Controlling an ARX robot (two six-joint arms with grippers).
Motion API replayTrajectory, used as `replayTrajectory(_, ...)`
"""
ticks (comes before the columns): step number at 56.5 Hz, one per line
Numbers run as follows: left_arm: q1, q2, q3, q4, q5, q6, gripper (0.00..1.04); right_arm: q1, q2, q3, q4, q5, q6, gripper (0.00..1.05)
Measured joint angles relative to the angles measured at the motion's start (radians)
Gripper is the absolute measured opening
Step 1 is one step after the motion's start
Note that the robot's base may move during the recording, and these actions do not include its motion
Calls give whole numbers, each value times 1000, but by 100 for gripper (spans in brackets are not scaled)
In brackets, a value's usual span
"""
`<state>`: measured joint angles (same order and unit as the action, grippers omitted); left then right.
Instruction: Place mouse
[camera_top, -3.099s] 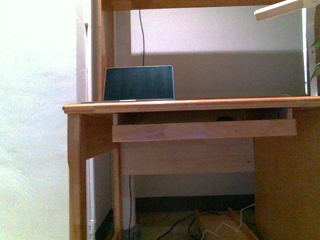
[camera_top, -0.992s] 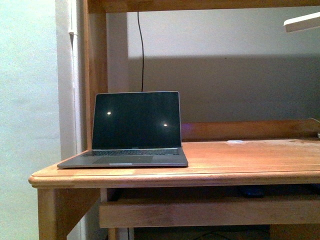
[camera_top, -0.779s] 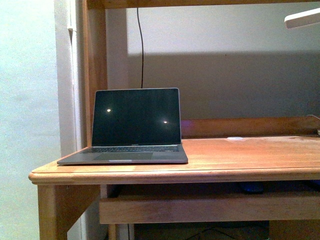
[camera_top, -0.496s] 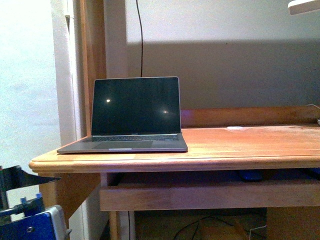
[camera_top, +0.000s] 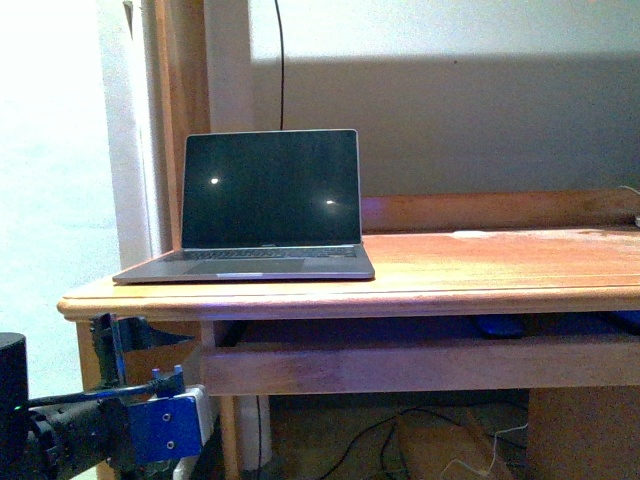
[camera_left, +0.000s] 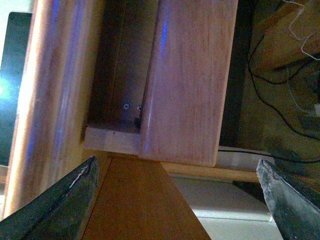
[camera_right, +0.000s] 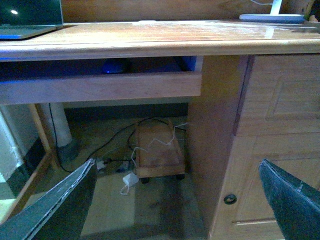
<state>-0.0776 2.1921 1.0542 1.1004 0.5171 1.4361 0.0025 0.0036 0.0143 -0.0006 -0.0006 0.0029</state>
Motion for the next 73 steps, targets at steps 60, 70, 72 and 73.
replayTrajectory(60, -126, -199, 100, -912, -17, -251, 97, 0, 0, 0, 0, 0, 0, 97)
replayTrajectory(70, -145, -310, -20, -929, 80, -429, 97, 0, 0, 0, 0, 0, 0, 97)
replayTrajectory(72, -151, -328, -41, -922, 102, -478, 97, 0, 0, 0, 0, 0, 0, 97)
replayTrajectory(73, -155, -340, -55, -917, 117, -511, 97, 0, 0, 0, 0, 0, 0, 97)
